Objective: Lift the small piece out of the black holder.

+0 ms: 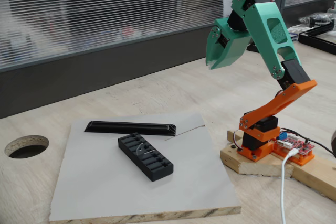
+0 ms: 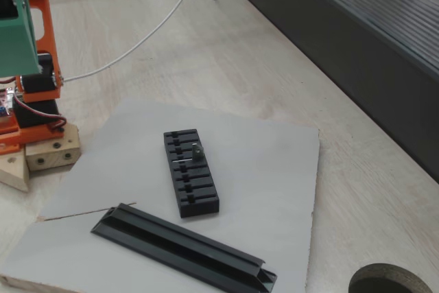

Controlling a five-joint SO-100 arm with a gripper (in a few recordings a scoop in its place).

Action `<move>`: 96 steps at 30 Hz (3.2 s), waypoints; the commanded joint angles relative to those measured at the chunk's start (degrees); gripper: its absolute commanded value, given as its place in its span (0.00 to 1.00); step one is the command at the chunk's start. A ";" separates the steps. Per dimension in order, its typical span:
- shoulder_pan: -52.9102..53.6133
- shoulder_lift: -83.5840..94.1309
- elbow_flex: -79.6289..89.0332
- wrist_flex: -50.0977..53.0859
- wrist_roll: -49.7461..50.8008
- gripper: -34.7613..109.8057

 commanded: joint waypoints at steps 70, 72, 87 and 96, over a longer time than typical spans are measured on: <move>-47.64 -21.01 -1.49 -16.61 45.35 0.29; -49.39 -21.01 -1.49 -17.31 45.88 0.29; -61.35 -34.54 -0.79 -24.96 54.23 0.29; -61.26 -40.61 0.44 -34.10 54.23 0.31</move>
